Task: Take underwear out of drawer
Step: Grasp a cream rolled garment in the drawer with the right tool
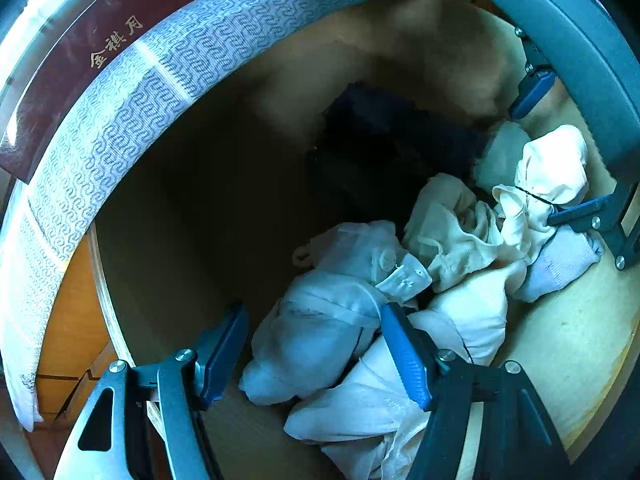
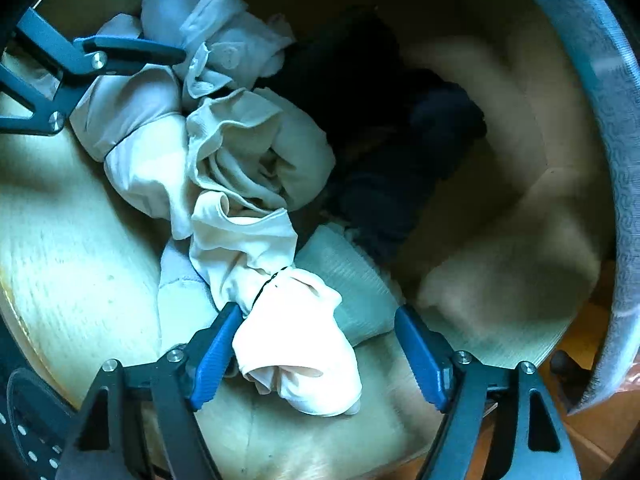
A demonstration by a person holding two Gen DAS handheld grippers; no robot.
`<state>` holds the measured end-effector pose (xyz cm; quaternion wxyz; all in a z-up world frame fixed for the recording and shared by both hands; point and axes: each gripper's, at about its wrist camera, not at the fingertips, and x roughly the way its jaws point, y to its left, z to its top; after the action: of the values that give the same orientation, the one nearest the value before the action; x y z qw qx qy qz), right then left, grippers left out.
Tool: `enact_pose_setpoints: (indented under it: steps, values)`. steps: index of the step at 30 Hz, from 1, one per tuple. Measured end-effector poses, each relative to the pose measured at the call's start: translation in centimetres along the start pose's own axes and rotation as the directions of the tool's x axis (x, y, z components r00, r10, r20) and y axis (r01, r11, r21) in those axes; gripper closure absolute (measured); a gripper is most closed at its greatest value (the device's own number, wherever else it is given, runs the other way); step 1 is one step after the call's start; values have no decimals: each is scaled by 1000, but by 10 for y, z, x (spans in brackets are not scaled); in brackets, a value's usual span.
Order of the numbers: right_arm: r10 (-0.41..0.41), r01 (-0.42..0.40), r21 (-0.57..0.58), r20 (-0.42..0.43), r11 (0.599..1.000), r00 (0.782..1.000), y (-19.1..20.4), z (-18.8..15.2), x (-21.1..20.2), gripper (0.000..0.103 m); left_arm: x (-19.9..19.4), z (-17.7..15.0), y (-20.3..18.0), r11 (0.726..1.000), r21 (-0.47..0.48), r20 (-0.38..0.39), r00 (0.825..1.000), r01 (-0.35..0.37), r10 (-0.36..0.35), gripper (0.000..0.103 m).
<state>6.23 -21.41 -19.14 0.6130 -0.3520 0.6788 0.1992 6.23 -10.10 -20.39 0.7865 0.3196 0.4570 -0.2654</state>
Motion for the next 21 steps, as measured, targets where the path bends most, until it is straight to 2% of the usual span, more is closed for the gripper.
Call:
enact_pose_setpoints:
  steps: [1, 2, 3, 5, 10, 14, 16, 18, 19, 21]
  values:
    - [36, -36, -5, 6, 999, 999, 1, 0, -1, 45, 0, 1, 0, 1000, -1, 0, 1000, 0, 0, 33]
    - [115, -115, 13, 9, 993, 993, 5, -6, -5, 64, 1, 1, -1, 1000, -1, 0, 1000, 0, 0, 33]
    - [129, -129, 29, 20, 991, 991, 5, -6, -6, 64, 1, 1, 0, 1000, 1, -1, 1000, -1, 1, 33]
    - [89, -90, 22, 45, 996, 995, 9, -9, -8, 64, 2, -2, -1, 1000, 5, -3, 1000, -4, 4, 33]
    - [134, -155, 125, 160, 980, 978, -7, -24, -27, 66, 3, -1, -8, 1000, 28, -21, 1000, -12, 12, 32]
    - [120, -177, 202, 265, 963, 957, -26, -37, -49, 66, -1, 6, -5, 999, -3, -1, 999, 42, -42, 33]
    - [129, -214, 244, 323, 946, 938, -35, -43, -58, 66, -4, 7, 4, 998, -10, 10, 998, 55, -55, 39]
    - [136, -248, 274, 370, 929, 919, -42, -49, -63, 66, -2, 9, 3, 999, 31, -3, 999, 45, -45, 44]
    - [142, -266, 287, 388, 920, 911, -45, -52, -62, 66, 2, 13, 4, 997, 53, -16, 998, 53, -53, 52]
    - [164, -305, 305, 412, 902, 896, -51, -59, -58, 66, 5, 17, 5, 993, 59, -42, 994, 104, -102, 59]
